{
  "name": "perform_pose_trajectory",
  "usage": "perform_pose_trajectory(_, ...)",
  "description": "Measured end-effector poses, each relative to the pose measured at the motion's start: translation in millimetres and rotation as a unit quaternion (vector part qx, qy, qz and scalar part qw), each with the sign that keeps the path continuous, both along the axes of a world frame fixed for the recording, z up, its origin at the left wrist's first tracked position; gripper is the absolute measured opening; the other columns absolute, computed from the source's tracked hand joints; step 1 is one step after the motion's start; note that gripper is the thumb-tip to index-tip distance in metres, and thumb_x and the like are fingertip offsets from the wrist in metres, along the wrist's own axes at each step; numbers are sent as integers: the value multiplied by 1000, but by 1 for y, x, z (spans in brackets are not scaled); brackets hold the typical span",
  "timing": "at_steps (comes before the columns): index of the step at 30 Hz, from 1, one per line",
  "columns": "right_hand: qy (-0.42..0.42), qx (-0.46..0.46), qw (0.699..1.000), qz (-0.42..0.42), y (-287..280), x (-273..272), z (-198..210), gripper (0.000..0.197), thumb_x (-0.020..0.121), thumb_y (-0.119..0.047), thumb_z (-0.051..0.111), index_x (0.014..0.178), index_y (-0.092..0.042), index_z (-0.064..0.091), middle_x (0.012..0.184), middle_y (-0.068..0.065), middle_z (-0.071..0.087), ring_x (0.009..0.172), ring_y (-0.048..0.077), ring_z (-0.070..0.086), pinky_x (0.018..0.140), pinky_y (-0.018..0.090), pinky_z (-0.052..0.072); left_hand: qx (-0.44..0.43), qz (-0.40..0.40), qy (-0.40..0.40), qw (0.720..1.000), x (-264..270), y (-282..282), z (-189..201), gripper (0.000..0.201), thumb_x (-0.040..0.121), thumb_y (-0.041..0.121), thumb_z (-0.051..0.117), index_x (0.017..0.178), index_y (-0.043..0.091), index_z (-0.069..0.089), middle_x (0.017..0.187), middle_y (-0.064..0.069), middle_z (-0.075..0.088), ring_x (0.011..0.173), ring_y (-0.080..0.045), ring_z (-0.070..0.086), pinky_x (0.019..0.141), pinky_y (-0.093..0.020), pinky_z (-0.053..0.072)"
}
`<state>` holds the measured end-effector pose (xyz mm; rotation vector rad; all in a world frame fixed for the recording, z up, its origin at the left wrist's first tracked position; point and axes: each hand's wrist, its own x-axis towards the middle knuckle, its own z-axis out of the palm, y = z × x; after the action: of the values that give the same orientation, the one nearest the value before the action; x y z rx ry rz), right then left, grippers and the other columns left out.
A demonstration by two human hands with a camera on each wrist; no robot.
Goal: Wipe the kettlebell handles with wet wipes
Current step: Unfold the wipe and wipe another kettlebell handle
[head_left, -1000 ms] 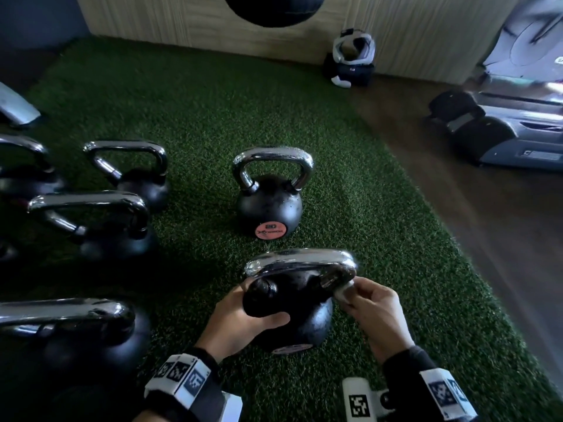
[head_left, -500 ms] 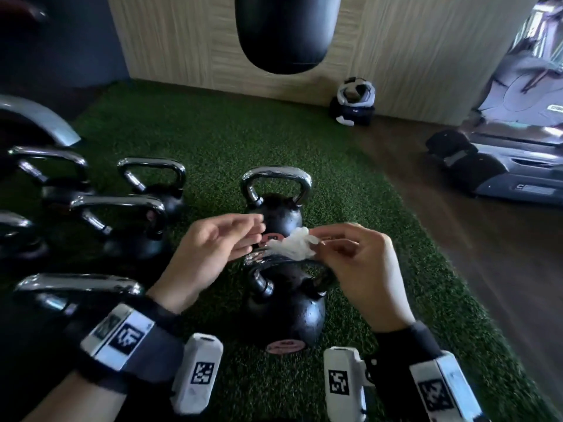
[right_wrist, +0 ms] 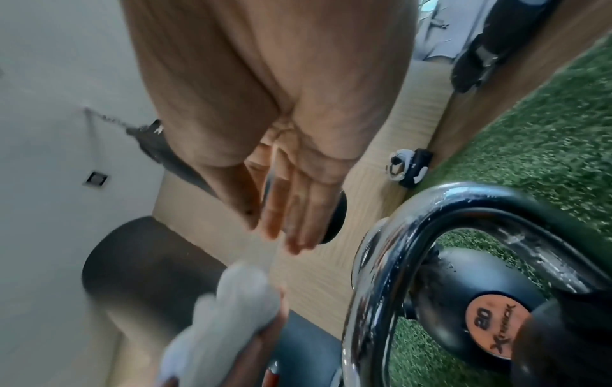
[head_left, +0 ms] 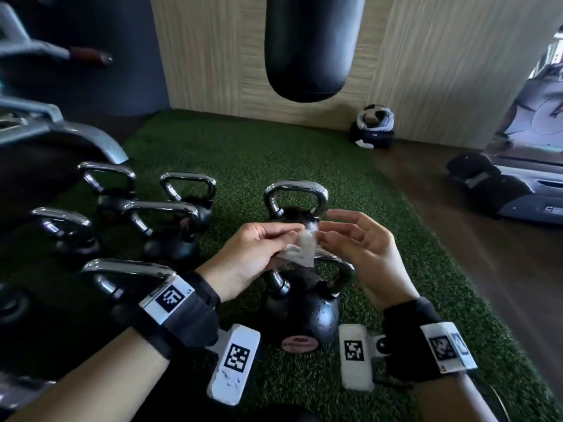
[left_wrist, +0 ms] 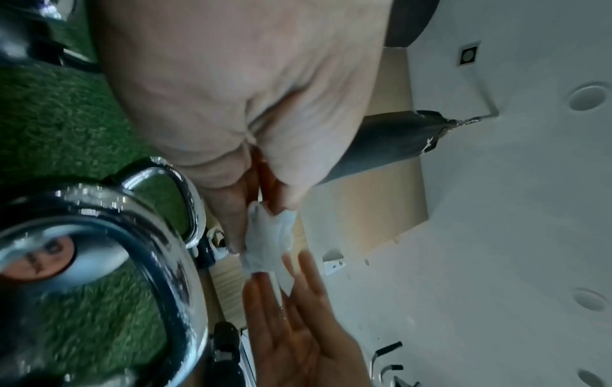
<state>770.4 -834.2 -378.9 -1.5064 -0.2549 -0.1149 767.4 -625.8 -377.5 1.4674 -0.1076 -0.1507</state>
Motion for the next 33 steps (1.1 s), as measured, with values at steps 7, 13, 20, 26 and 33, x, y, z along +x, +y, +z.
perform_pose_trajectory(7,136,-117,968,-178,-47,38,-91,40,78,8,71,112,-12,74,94,1,78,73,10,69,68,26,56,247,182,-241,921,6,25,-5,24,101,23,64,122,22,76,115,17,75,99,10,68,83,-8,52)
perform_pose_trajectory(13,156,-153,973,-73,-32,49,-150,40,60,-21,99,95,-21,79,93,0,81,89,18,73,91,41,57,340,162,-308,873,23,2,-21,30,103,17,59,131,14,70,111,4,78,82,13,65,73,3,41)
perform_pose_trajectory(20,120,-169,970,-126,-25,38,-171,44,62,-52,88,97,-28,77,92,-4,81,91,18,77,87,46,61,430,92,-394,807,33,-21,-60,26,101,21,63,123,9,73,124,-5,74,113,-17,71,101,-32,55)
perform_pose_trajectory(26,123,-143,972,-139,-23,38,-177,23,78,-21,90,97,-22,77,92,0,81,92,22,77,91,49,61,409,78,-457,786,32,-1,-84,40,96,3,68,135,11,66,137,-2,68,126,-9,63,112,-24,45)
perform_pose_trajectory(33,109,-84,983,-124,-22,36,-182,25,80,-15,87,101,-16,75,97,3,82,94,20,77,84,35,61,377,153,-409,817,18,7,-105,45,99,10,65,144,14,59,146,3,59,133,-4,56,110,-21,45)
